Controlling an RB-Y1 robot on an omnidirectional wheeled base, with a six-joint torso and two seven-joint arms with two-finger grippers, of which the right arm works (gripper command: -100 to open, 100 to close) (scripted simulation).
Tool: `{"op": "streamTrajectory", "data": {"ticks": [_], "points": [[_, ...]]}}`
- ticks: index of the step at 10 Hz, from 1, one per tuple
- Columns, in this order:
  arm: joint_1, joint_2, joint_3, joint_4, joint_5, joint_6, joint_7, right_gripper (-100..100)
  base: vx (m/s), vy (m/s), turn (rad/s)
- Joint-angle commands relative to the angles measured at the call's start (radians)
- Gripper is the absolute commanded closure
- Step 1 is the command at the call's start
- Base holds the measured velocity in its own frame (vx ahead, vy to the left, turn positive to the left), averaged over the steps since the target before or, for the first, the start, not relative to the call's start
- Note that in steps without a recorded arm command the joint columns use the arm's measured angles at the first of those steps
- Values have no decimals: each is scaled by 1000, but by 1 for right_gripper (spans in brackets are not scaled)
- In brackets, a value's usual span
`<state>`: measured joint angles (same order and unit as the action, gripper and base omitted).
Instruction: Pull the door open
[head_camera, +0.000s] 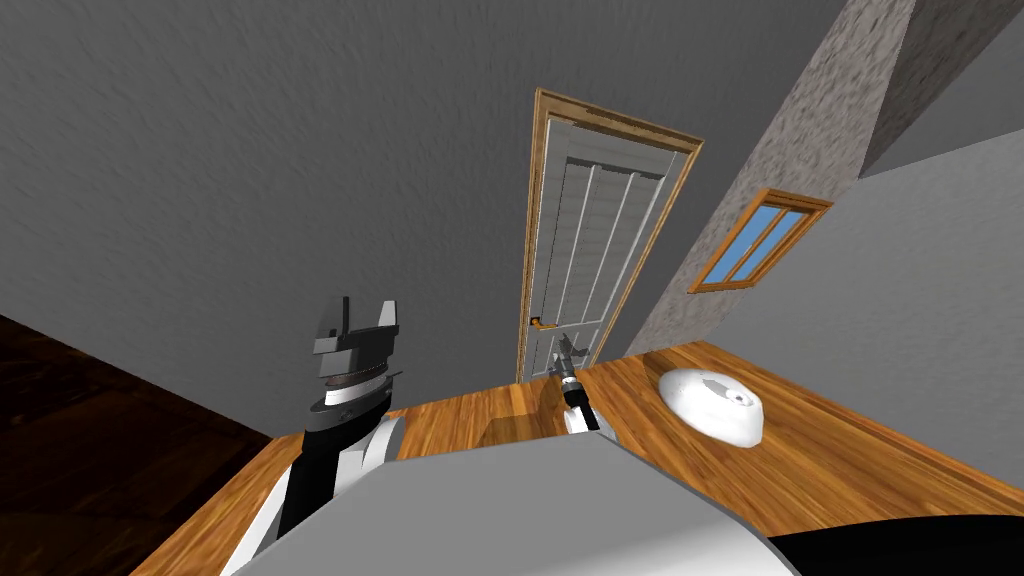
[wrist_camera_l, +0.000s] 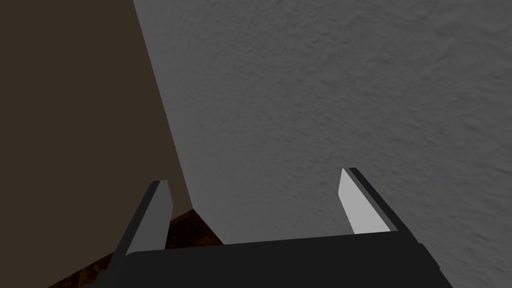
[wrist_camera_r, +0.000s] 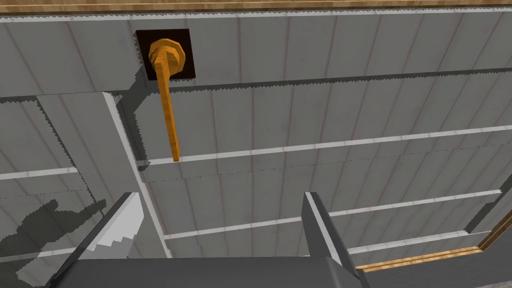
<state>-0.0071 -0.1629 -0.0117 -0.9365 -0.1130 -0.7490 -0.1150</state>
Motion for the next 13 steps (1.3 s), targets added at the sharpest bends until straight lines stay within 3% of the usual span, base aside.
{"op": "streamTrajectory", "data": {"ticks": [1, 2, 10, 13], "points": [[-24, -7, -3, 50, -3, -16, -6, -100, 31, -83, 199], [-24, -7, -3, 63, -3, -16, -6, -100, 14, -60, 92], [-115, -28, -16, 308, -13, -79, -27, -100, 20, -81, 170], [-137, -34, -19, 368, -15, -94, -32, -100, 14, -72, 159]]}}
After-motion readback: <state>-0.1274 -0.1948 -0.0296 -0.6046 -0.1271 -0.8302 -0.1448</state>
